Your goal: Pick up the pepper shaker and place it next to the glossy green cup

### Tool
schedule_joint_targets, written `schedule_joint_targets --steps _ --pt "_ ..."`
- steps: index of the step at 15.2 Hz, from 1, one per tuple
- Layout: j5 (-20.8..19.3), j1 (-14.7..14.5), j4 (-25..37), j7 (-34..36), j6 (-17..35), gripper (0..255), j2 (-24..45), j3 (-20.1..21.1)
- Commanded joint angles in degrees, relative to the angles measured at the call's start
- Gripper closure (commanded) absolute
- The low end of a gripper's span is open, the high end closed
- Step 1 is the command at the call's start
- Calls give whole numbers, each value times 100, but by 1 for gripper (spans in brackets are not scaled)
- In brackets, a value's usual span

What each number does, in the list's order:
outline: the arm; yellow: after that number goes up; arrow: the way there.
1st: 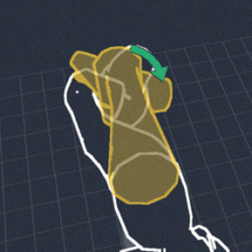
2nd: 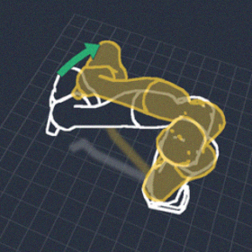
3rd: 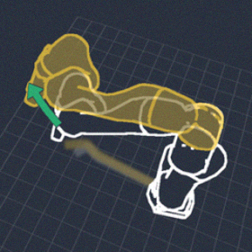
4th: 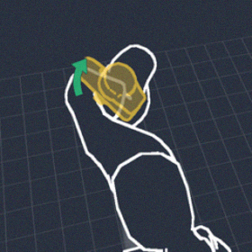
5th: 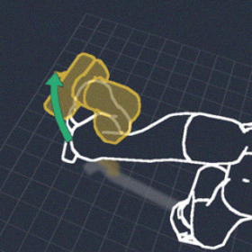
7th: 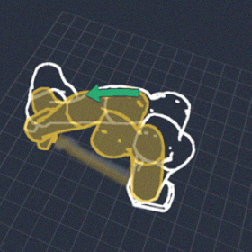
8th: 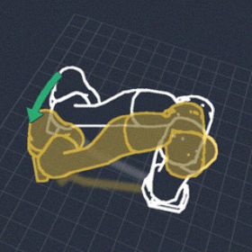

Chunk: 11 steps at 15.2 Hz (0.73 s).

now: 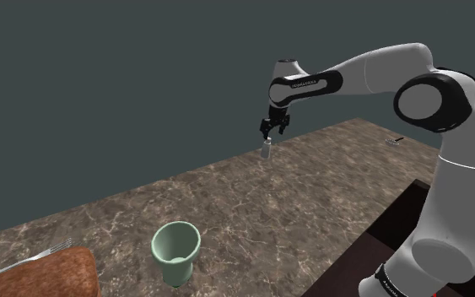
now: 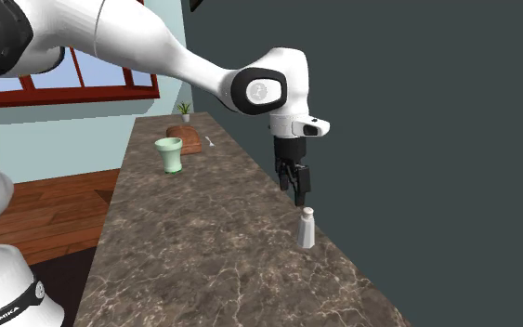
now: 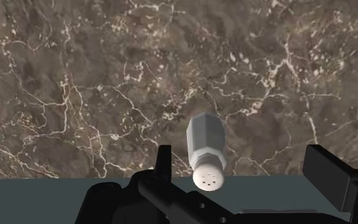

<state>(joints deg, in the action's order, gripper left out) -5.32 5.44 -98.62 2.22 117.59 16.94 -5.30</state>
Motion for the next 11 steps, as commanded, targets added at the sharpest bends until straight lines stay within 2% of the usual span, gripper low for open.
schedule_joint_targets --steps 1,2,11 --pt "68 73 497 -54 -12 0 464 -24" --pt "89 95 670 -64 -26 0 618 -27" --pt "95 132 424 -66 453 0 850 -32"
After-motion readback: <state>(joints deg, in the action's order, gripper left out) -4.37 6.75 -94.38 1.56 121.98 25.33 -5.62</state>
